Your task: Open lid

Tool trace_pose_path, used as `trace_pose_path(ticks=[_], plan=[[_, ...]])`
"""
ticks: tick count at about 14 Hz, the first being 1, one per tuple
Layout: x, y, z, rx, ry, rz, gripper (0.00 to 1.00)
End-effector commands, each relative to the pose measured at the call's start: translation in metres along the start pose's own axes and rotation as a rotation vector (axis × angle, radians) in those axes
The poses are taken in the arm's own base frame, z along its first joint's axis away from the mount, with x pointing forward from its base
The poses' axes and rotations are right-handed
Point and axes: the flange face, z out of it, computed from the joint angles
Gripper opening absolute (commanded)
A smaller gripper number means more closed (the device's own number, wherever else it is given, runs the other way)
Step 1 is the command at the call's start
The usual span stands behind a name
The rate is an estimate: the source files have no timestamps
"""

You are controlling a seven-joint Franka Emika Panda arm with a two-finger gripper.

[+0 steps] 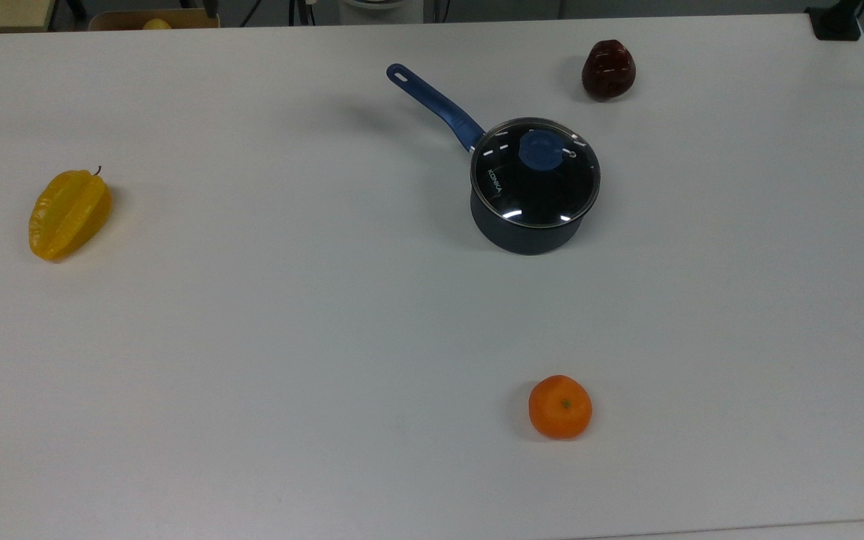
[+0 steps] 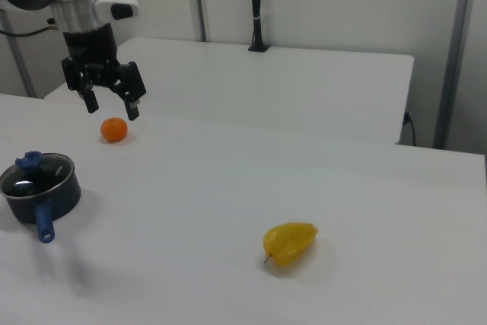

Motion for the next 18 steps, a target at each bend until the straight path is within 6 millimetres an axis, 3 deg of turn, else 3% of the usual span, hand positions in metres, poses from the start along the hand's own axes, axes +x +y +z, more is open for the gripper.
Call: trace_pose_path(ticks=[1, 6, 8, 10, 12, 14, 18], plan=[[0.0, -0.003, -0.001, 0.043, -0.012, -0.002, 1.0], [0.003, -0.004, 0.001, 0.058, -0.011, -0.002, 1.0], [0.004, -0.02, 0.003, 0.059, -0.014, -0.027, 1.0], [0.001, -0.084, 0.005, 0.071, -0.005, -0.081, 1.0], [-0.003, -0.129, 0.005, 0.072, 0.0, -0.053, 1.0], [-0.016, -0.184, 0.018, 0.068, -0.028, -0.107, 1.0], [-0.037, -0.254, 0.053, 0.042, -0.006, -0.053, 1.0]])
